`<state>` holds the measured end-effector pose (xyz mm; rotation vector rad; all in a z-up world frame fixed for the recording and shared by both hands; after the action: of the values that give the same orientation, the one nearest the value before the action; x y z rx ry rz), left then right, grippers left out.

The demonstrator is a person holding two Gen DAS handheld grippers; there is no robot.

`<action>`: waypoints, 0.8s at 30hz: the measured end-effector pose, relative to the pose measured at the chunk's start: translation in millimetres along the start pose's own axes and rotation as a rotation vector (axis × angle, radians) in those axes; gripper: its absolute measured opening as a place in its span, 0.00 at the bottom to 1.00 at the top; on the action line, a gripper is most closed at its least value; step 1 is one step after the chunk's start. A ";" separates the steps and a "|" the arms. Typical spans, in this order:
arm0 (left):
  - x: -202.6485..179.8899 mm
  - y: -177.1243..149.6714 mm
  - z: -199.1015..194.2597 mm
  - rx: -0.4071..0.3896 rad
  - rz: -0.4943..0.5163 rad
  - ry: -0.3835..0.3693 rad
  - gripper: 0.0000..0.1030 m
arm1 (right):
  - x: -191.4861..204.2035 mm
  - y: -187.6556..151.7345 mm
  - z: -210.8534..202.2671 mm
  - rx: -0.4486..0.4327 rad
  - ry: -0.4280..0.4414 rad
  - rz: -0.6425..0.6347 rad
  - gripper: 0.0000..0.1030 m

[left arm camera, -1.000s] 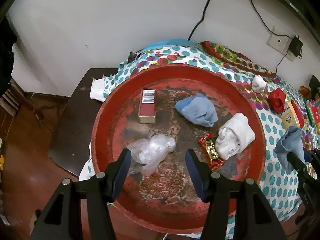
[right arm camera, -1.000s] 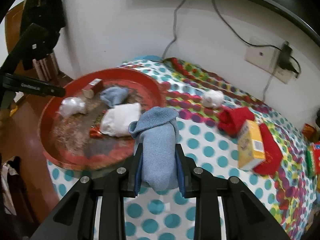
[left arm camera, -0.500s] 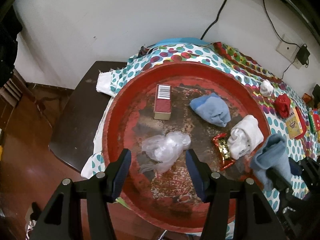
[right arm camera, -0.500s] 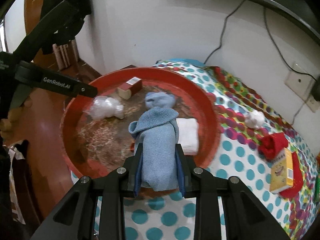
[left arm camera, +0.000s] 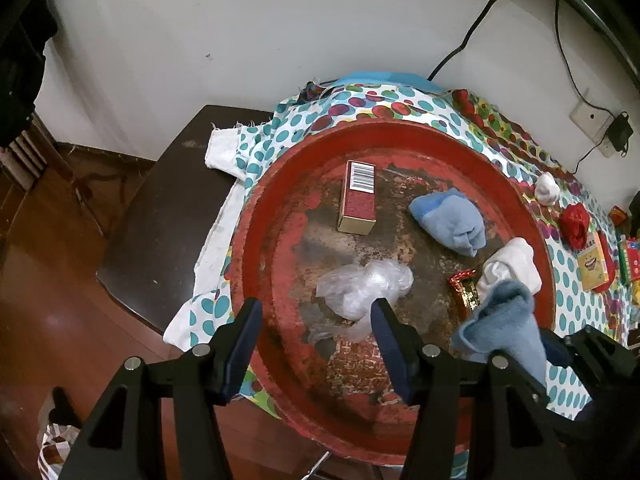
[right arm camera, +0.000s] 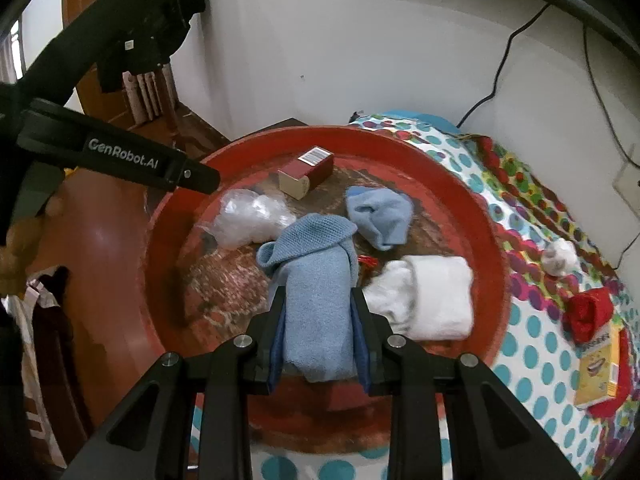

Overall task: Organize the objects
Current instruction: 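Carry the blue sock in the right tool onto the tray and open it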

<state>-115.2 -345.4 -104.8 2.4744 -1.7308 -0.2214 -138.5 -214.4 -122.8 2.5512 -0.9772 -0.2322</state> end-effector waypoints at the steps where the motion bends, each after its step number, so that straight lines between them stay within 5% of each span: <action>1: 1.2 -0.4 0.6 0.001 -0.001 0.002 0.56 | 1.8 2.3 2.1 0.002 0.000 -0.002 0.26; 18: 12.9 -2.6 5.7 0.018 -0.029 -0.009 0.56 | 20.1 19.7 27.9 0.040 0.014 -0.020 0.27; 24: 9.4 -2.0 6.2 0.021 -0.023 -0.011 0.56 | 17.7 20.3 24.5 0.021 0.004 -0.014 0.41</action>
<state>-111.2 -353.6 -111.8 2.5140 -1.7180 -0.2213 -144.7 -247.5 -136.7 2.5771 -0.9651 -0.2219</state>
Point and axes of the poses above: each gripper's, at about its wrist camera, not at the fingertips, and z roughly the way its jaws point, x to its left, y to its top, the point moved 8 cm from there along z, roughly the way its jaws point, and after that the axes turned 14 degrees about x, right-handed, at the moved point
